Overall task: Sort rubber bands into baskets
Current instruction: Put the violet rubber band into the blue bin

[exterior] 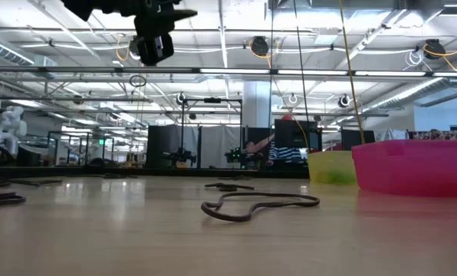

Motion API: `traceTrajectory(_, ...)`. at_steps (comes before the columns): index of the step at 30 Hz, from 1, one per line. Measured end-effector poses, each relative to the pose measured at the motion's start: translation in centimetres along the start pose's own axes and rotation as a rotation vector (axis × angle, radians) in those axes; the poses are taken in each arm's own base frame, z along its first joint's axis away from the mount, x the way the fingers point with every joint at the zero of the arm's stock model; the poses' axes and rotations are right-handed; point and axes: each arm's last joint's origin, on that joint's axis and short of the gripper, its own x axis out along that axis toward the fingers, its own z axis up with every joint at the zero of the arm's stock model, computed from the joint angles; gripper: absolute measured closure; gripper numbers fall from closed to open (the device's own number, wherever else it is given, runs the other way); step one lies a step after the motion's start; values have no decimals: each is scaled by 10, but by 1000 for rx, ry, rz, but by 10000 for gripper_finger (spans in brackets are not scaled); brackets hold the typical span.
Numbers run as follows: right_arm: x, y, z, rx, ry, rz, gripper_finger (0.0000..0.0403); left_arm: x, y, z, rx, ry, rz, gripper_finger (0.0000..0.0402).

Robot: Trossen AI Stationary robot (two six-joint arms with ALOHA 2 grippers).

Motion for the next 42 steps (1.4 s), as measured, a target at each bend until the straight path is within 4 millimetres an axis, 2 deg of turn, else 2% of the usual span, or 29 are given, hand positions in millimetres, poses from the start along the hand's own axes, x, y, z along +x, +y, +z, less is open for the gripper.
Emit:
traceTrajectory(5, -8, 7, -29, 176, 140, 8, 403, -2, 5, 3, -4, -28, 38, 240)
traceTrajectory(13, -25, 18, -73, 369, 264, -6, 403, -7, 15, 16, 1, -147, 118, 240)
traceTrajectory(21, -41, 18, -104, 449, 339, -80, 402, -14, 21, 30, 30, -245, 128, 239)
traceTrajectory(30, -46, 5, -111, 399, 341, -218, 402, -17, 25, 33, 26, -266, 150, 239)
traceTrajectory(42, -43, -4, -104, 265, 332, -278, 403, -17, 27, 34, 18, -290, 185, 239)
